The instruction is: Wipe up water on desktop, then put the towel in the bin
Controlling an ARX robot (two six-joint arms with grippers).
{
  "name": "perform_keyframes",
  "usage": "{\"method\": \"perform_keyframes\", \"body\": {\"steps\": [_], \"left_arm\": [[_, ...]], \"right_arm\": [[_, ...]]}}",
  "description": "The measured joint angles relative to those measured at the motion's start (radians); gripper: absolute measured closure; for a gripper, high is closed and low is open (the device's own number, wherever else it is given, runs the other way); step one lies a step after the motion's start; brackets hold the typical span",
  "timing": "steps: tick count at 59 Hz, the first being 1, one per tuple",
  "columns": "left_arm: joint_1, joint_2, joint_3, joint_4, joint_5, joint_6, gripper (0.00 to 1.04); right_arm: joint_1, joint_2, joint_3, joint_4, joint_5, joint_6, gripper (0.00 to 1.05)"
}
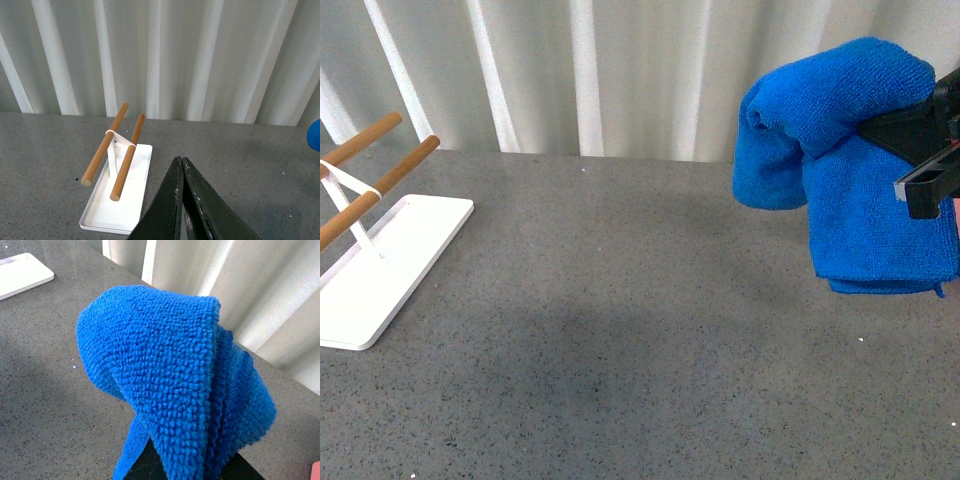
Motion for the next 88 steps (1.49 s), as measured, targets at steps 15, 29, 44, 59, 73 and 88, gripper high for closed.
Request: {"method": "perform_keyframes", "body": {"steps": [15, 29, 44, 59, 73, 88], "left_arm": [[0.0, -0.133, 0.0, -0.161, 0.0, 0.0, 1.01], [0.0, -0.224, 0.0, -0.231, 0.0, 0.0, 1.01], [0.0, -0.224, 0.0, -0.232, 0.0, 0.0, 0.7], [0.0, -0.224, 0.0, -0.232, 0.0, 0.0, 0.24], [0.0, -0.224, 0.0, -0.232, 0.0, 0.002, 0.07], [0.0, -0.224, 0.0, -0.232, 0.0, 0.002, 0.07]], "right_arm": [[0.0, 0.0, 0.0, -0.001, 0.004, 0.0, 1.0], [0.0, 0.004, 0.002, -0.008, 0.022, 0.0, 1.0], [-0.012, 0.119, 0.108, -0.147, 0.177, 0.084, 1.0], [-0.012, 0.307, 0.22, -0.242, 0.232, 0.167, 1.0], [-0.023, 0.528, 0.301, -0.262, 0.337, 0.255, 1.0], [-0.039, 0.607, 0.267, -0.185, 0.339, 0.299, 1.0]]}}
